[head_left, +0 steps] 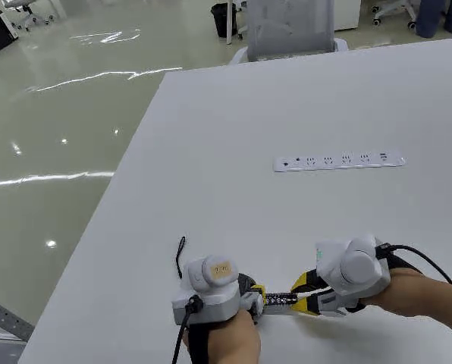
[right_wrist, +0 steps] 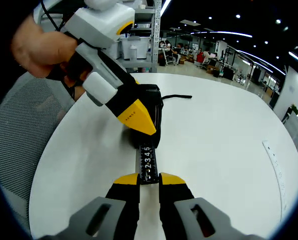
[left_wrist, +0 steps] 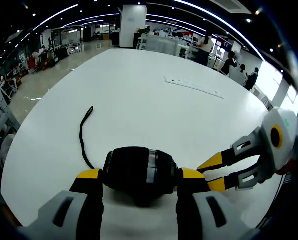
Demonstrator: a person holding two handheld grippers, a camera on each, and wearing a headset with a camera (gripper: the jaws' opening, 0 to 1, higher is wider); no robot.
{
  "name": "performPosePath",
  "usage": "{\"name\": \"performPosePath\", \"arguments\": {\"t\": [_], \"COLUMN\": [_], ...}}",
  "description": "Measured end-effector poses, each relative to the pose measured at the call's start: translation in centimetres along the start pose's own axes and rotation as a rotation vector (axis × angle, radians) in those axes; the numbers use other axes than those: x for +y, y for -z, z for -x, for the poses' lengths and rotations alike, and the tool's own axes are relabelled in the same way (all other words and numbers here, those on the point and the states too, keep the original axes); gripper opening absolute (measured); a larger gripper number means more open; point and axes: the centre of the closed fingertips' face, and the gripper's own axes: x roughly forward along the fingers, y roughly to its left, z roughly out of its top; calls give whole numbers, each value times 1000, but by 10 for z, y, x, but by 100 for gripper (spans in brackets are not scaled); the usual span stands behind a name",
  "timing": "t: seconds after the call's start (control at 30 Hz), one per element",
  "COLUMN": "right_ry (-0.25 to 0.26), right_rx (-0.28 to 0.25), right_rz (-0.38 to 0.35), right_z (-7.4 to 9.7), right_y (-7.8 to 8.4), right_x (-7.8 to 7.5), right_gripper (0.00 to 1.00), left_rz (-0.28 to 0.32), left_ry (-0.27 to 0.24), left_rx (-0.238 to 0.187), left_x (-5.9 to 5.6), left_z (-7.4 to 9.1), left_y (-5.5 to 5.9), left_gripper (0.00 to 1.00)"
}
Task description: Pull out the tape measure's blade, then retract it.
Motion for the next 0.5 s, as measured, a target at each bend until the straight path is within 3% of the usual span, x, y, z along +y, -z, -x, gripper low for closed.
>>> {"name": "performPosePath", "arguments": {"t": [0.5], "right_ry": [-1], "right_rx": [0], "right_rz": [2], "right_z": [-7], "right_y": [-5], "right_x": [0], "right_gripper": [13], "left_rz": [0], "left_ry": [3], "left_rx": [2], "left_x": [0], "left_z": [0], "left_y": [0], "left_gripper": [54]}}
